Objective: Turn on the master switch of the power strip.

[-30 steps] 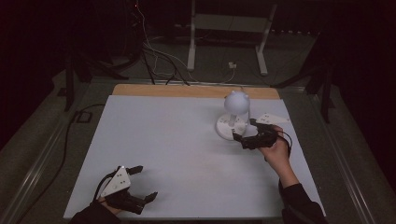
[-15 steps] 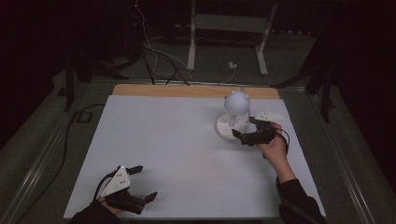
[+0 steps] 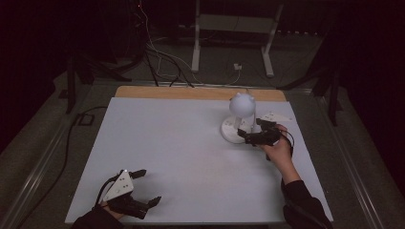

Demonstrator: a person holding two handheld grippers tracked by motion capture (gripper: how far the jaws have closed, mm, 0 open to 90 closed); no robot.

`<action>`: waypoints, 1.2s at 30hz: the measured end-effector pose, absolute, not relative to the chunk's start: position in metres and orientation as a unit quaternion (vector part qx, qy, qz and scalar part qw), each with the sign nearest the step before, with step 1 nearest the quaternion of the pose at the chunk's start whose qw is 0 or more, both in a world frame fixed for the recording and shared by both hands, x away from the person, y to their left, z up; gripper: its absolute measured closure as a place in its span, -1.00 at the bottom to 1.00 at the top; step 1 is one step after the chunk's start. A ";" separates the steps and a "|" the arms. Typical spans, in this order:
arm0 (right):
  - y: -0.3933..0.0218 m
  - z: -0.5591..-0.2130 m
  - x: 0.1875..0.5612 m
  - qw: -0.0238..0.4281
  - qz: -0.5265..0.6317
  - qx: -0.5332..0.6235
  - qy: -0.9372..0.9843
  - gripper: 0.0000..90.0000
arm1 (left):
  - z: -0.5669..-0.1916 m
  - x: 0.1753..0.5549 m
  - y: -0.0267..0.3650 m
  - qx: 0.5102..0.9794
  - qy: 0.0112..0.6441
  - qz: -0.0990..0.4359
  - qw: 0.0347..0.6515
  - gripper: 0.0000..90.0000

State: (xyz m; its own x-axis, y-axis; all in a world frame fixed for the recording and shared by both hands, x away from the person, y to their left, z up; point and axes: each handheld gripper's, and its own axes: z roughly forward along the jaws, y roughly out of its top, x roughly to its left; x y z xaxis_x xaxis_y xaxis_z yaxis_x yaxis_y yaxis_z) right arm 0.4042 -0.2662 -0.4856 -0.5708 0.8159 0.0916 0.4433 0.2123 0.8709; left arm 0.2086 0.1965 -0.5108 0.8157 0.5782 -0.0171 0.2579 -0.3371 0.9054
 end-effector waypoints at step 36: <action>-0.269 -0.487 0.411 0.211 0.434 0.487 0.727 0.45 | -0.511 0.208 0.196 0.802 0.261 0.156 0.513 -1.00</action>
